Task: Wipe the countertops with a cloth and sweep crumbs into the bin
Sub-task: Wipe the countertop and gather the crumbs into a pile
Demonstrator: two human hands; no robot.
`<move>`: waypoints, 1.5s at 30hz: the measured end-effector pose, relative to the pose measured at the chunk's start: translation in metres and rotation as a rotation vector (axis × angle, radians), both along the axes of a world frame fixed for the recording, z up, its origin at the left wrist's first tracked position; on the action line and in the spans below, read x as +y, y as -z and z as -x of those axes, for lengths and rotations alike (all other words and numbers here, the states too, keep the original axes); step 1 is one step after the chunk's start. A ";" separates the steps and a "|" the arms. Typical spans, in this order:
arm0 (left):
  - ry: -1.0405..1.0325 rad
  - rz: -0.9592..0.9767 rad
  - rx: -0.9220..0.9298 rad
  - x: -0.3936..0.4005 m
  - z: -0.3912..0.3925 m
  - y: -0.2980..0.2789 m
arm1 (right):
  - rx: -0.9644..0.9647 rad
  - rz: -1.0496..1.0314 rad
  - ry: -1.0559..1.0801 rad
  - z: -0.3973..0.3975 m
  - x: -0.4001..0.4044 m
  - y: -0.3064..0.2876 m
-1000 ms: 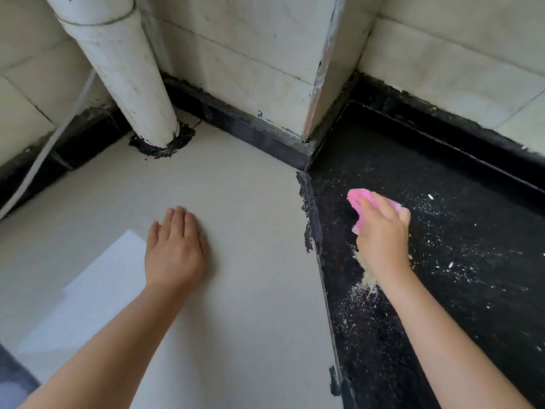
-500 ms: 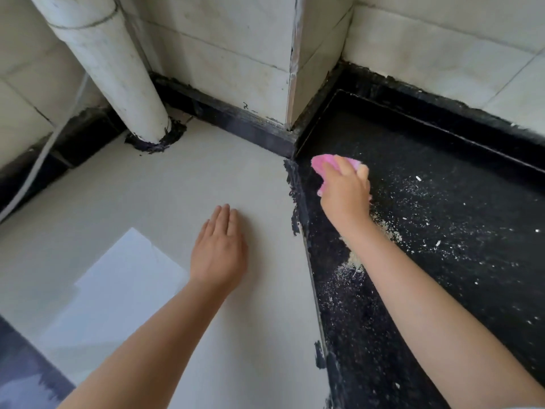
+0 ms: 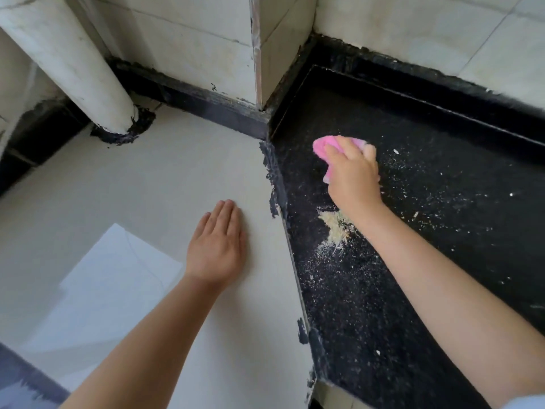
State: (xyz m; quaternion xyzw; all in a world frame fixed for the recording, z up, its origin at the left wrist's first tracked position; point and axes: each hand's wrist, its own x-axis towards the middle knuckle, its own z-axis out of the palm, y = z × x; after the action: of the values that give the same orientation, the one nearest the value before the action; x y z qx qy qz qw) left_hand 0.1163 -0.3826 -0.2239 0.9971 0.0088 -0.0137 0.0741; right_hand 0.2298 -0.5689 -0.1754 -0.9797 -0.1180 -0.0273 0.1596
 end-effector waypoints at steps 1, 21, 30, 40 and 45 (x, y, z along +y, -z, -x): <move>0.007 0.000 -0.011 0.000 0.000 0.000 | -0.035 -0.037 -0.059 0.022 0.002 0.002; 0.010 0.037 -0.172 -0.032 0.060 0.009 | -0.131 -0.090 -0.282 0.139 -0.019 0.026; -0.005 0.014 -0.164 -0.036 0.064 0.013 | 0.047 0.106 -0.008 0.118 -0.055 0.040; -0.032 0.098 -0.122 -0.037 0.064 0.011 | -0.180 -0.072 -0.348 0.211 -0.026 0.031; -0.063 0.125 -0.073 -0.039 0.067 0.010 | -0.132 0.042 -0.235 0.210 -0.061 0.061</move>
State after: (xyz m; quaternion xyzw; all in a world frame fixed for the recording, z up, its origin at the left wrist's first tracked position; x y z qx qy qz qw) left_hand 0.0497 -0.4215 -0.2339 0.9896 0.0365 0.0246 0.1369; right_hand 0.0196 -0.6294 -0.2366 -0.9583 -0.2428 -0.0702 0.1330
